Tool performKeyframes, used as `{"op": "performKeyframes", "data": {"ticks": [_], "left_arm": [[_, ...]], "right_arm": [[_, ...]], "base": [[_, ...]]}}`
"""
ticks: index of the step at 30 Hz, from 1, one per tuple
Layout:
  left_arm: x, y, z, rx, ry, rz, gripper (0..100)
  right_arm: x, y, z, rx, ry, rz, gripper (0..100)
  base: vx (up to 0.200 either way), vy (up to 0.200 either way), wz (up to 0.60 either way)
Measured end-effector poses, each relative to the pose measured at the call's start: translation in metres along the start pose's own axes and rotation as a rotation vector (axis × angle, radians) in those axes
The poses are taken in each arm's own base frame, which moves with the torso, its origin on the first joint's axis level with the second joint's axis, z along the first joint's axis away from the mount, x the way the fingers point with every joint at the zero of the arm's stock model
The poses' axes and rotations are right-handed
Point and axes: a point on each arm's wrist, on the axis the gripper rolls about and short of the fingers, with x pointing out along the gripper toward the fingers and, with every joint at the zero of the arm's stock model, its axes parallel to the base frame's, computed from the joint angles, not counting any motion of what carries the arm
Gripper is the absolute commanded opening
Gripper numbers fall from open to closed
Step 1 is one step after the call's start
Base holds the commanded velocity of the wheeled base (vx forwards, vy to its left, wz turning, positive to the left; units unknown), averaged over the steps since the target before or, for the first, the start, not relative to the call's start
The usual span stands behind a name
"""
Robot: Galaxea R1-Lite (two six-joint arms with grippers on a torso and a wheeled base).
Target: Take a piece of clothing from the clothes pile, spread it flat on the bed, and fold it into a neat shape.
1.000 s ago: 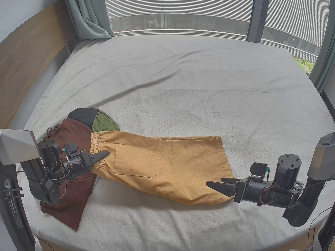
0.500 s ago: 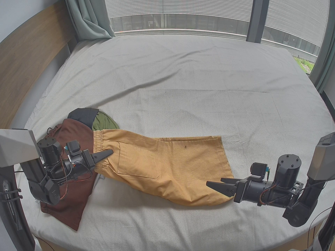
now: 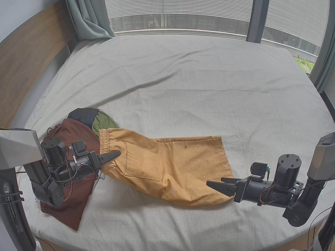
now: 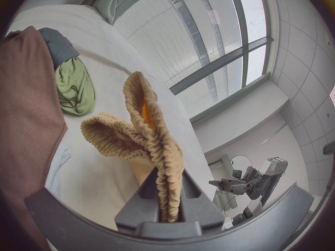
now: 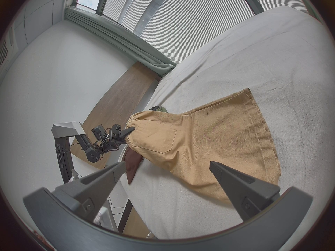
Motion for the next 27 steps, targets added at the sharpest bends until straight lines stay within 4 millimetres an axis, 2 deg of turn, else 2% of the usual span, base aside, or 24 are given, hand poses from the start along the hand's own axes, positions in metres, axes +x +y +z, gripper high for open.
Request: {"op": "performKeyframes", "data": {"ticks": [15, 27], "left_arm": [[0.015, -0.011, -0.009, 0.025, 0.043, -0.05, 0], [0.044, -0.031, -0.009, 0.065, 0.026, -0.101, 0]], "right_arm": [[-0.001, 0.001, 0.001, -0.002, -0.005, 0.002, 100], [-0.002, 0.0, 0.003, -0.002, -0.014, -0.002, 100]], "base": [[0.0, 0.0, 0.0], [0.0, 0.0, 0.0]]}}
